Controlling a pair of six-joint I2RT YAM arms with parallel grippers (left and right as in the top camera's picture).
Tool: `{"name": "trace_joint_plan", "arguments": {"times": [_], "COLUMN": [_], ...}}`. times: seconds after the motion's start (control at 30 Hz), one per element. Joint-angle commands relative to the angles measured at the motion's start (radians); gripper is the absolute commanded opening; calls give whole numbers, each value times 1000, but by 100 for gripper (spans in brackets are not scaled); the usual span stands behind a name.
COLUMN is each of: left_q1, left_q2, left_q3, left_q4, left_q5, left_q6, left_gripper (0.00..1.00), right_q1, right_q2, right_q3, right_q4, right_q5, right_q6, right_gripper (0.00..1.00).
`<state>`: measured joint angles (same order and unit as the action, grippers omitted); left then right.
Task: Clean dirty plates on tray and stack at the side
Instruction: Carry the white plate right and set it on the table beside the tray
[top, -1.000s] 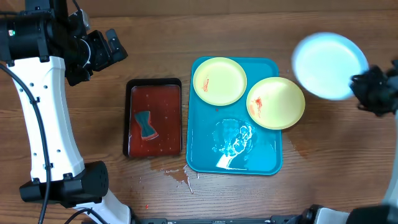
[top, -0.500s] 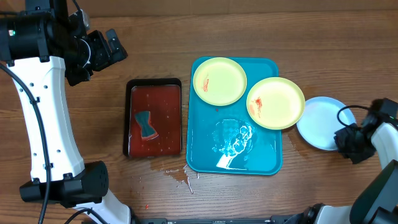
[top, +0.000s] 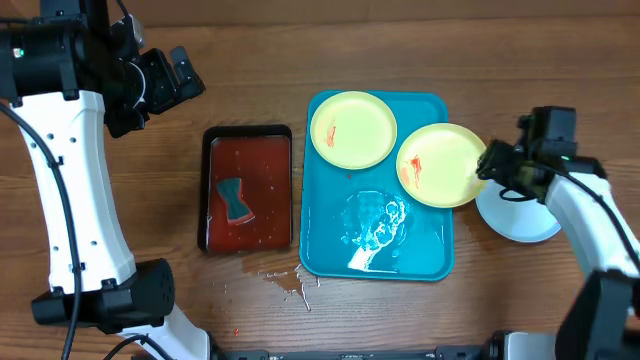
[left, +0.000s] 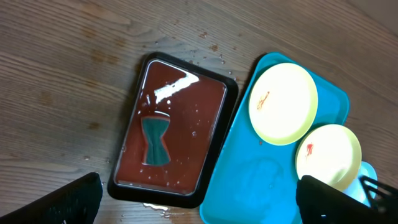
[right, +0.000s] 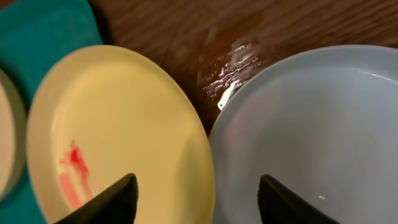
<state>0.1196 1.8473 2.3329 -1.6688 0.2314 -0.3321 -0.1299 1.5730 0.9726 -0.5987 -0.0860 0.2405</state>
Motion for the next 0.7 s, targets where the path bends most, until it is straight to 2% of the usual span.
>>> {"name": "trace_joint_plan", "arguments": {"times": [0.0, 0.03, 0.07, 0.3, 0.43, 0.5, 0.57, 0.67], "left_q1": [0, 0, 0, 0, 0, 0, 0, 0], "left_q2": [-24, -24, -24, -24, -24, -24, -24, -24], "left_q3": [19, 19, 19, 19, 19, 19, 19, 19], "left_q4": [1, 1, 2, 1, 1, 1, 1, 2], "left_q5": [-6, -6, -6, -6, -6, -6, -6, -6], "left_q6": [22, 22, 22, 22, 22, 22, 22, 22], "left_gripper": [100, 100, 100, 100, 100, 100, 100, 100], "right_q1": [17, 17, 16, 18, 48, 121, 182, 325], "right_q2": [85, 92, 85, -108, -213, -215, -214, -203], "right_q3": [-11, -11, -5, 188, 189, 146, 89, -88], "right_q4": [31, 29, 8, -274, -401, -449, -428, -277], "right_q5": [67, 67, 66, -45, -130, -129, -129, -116], "right_q6": [-9, -9, -8, 12, 24, 21, 22, 93], "right_gripper": [52, 39, 5, 4, 4, 4, 4, 4]}}
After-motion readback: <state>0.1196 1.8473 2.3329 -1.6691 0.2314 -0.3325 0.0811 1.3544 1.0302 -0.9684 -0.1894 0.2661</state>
